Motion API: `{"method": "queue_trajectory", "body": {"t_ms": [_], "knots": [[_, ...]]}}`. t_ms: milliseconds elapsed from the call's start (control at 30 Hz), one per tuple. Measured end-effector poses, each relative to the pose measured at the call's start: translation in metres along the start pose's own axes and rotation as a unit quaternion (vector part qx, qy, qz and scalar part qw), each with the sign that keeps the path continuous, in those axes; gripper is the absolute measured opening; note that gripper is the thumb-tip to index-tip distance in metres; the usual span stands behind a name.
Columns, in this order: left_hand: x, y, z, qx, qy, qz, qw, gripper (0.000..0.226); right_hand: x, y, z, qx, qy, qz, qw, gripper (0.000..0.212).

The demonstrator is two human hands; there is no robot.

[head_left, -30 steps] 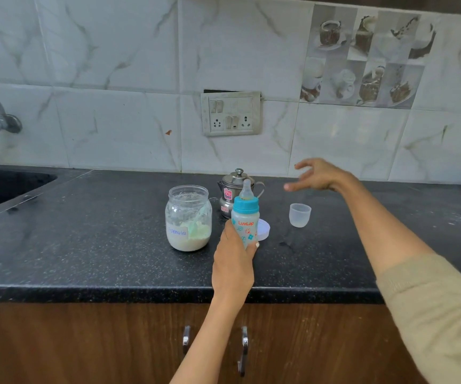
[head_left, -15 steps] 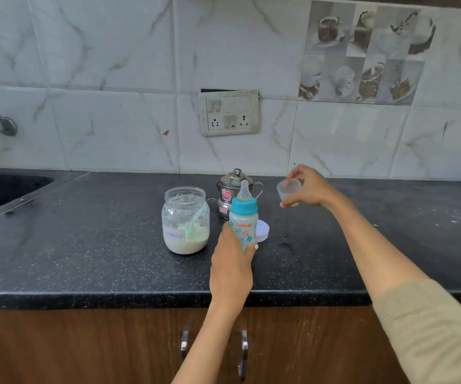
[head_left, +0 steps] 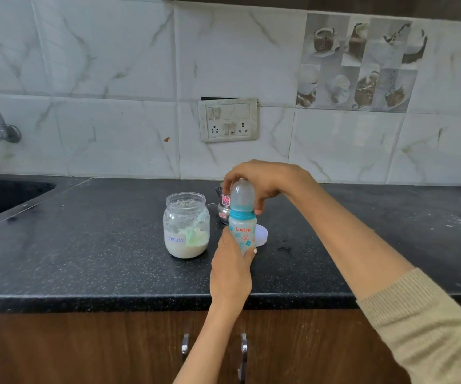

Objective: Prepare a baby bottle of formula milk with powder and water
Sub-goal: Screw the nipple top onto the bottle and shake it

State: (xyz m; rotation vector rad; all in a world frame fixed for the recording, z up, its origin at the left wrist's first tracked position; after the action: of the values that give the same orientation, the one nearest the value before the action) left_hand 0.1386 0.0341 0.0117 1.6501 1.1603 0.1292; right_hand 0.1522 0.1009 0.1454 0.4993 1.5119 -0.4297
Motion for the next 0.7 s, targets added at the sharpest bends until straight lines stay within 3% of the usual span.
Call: {"method": "queue_trajectory", "body": {"t_ms": [700], "knots": [[0.001,-0.002,-0.001,-0.008,0.006,-0.007,1.0,0.058,0.007,-0.012,0.009,0.048,0.025,0.034,0.998,0.061]]}}
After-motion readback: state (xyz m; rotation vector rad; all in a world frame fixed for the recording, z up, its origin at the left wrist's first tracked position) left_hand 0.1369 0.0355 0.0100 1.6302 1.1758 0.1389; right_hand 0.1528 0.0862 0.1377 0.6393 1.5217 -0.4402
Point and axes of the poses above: each hand's wrist, its own z-axis away from the middle knuckle, its own x-axis out of the palm, y = z × x, the point moved 10 cm from there along -z, towards the middle knuckle, and after that the axes turned 5 degrees about x, right-handed, at the moved point
